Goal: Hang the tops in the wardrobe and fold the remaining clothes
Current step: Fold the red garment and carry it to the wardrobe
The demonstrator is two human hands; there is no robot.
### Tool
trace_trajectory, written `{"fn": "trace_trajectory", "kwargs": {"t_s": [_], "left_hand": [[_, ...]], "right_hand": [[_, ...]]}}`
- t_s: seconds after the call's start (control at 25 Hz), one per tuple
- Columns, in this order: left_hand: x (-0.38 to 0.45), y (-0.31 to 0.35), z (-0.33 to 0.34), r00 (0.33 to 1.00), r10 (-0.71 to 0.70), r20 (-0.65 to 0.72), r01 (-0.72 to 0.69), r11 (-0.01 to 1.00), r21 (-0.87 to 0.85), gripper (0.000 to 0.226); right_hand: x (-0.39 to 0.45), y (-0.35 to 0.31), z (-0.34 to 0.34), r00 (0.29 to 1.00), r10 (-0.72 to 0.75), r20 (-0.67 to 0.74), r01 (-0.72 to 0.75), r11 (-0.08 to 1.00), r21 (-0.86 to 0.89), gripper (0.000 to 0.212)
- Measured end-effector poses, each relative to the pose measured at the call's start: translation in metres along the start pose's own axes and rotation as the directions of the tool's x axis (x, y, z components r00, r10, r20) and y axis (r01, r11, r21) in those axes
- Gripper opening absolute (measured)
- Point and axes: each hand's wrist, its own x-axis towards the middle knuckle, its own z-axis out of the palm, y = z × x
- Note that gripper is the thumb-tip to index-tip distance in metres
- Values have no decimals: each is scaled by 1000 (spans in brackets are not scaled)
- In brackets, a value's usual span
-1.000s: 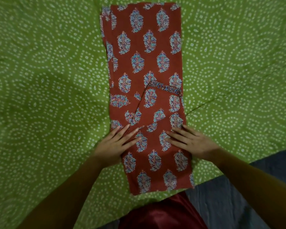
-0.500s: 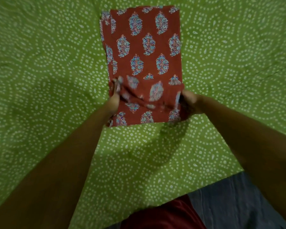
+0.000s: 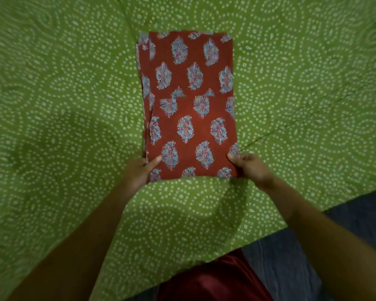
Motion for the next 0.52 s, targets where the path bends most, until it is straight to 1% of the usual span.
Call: {"fn": "trace_trajectory", "kwargs": {"t_s": [0.08, 0.12, 0.16, 0.2, 0.24, 0.28, 0.32, 0.36, 0.4, 0.44, 0.48, 0.52], "left_hand": [[-27, -26, 5, 997, -48, 63, 48, 999, 2, 23], [-38, -40, 7, 992, -63, 110, 66, 997, -26, 19], [-45, -51, 6, 991, -55, 125, 59, 998, -35, 16], [-48, -61, 3, 995, 20, 99, -21, 1000, 2, 15], [-50, -64, -3, 984, 174, 46, -180, 970, 163, 20], [-45, -63, -12, 925, 380, 25, -357, 841, 407, 37], [-40, -57, -20, 819, 562, 117, -491, 581, 649, 61], [-32, -46, -26, 686, 661, 303, -579, 244, 778, 83], [-19, -35, -31, 570, 635, 521, -627, -73, 775, 95], [-4, -25, -34, 497, 556, 666, -634, -292, 717, 99], [15, -15, -34, 462, 505, 729, -612, -413, 674, 99], [35, -6, -33, 441, 482, 758, -595, -475, 648, 98]], "right_hand": [[-33, 26, 15, 997, 71, 22, -72, 996, 54, 31], [-46, 40, 20, 995, 90, 36, -92, 994, 54, 38], [-57, 50, 22, 996, 74, 39, -76, 996, 45, 52], [-64, 58, 21, 1000, 22, 7, -22, 1000, 8, 65], [-67, 62, 13, 997, -62, -46, 57, 993, -106, 70], [-65, 65, 3, 976, -208, -63, 172, 917, -361, 66], [-60, 62, -9, 923, -384, 4, 282, 670, -687, 67], [-48, 59, -19, 841, -514, 168, 364, 310, -878, 77], [-36, 49, -25, 755, -543, 367, 419, -31, -907, 83], [-23, 40, -29, 682, -511, 524, 452, -268, -851, 83], [-11, 30, -29, 634, -459, 622, 465, -416, -781, 82], [4, 23, -29, 610, -432, 664, 453, -498, -740, 80]]}}
